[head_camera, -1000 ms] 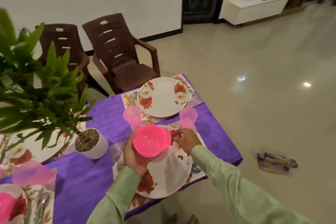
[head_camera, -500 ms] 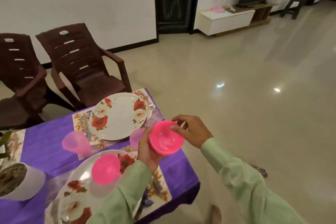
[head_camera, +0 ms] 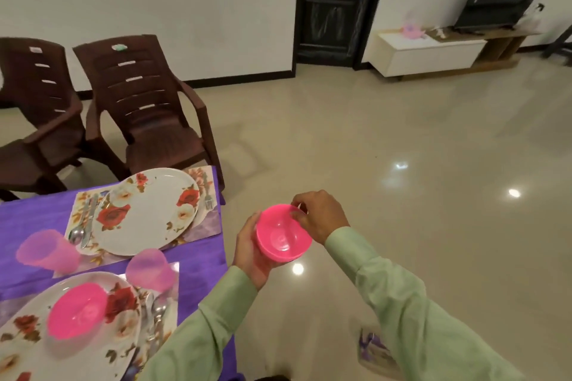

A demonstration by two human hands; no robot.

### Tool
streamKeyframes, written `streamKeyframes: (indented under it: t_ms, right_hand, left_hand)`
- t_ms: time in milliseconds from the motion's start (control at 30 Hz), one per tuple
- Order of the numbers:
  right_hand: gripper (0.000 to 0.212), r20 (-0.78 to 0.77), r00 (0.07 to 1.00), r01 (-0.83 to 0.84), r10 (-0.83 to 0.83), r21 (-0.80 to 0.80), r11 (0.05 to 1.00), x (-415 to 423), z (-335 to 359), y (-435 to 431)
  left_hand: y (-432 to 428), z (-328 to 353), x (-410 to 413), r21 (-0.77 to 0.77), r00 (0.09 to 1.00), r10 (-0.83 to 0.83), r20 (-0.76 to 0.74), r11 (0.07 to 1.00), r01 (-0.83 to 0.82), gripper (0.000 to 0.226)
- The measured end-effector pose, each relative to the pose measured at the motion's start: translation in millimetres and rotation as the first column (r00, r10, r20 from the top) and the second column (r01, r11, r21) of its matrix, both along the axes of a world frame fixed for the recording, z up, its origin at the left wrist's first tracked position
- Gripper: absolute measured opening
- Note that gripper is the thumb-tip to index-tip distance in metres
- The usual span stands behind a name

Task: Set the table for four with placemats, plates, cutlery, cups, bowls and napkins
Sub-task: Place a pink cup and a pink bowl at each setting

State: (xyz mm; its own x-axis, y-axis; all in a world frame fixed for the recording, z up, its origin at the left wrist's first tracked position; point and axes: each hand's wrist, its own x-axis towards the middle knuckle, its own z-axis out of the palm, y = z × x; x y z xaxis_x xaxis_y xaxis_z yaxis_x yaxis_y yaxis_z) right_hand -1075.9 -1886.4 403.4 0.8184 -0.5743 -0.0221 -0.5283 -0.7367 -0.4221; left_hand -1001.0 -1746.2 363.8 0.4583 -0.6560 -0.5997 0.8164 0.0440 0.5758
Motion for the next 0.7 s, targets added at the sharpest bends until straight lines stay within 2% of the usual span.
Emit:
streamKeyframes:
  t_ms: [100,200,400,700]
  right_hand:
    - [0.022,-0.005,0.997,-0.082,0.082,-0.013,0.997,23,-3,-28]
    - [0.025,-0.015,0.984,-0.18,0.18,-0.033,0.983,54,-8,-60]
    - [0.023,-0.033,0.942,-0.336,0.334,-0.06,0.94,145,-7,-134]
    - [0.021,0.02,0.828,-0.559,0.56,-0.042,0.828,310,13,-197]
  left_hand:
    - [-25,-3,13,-0.016,0.997,0.074,0.002,0.997,-0.074,0.05]
    - [-51,-10,32,-0.035,0.983,0.184,-0.003,0.982,-0.184,0.036]
    - [-120,-18,98,-0.057,0.938,0.347,-0.012,0.936,-0.348,0.029]
    - [-182,-2,229,-0.033,0.82,0.572,0.028,0.82,-0.571,0.041]
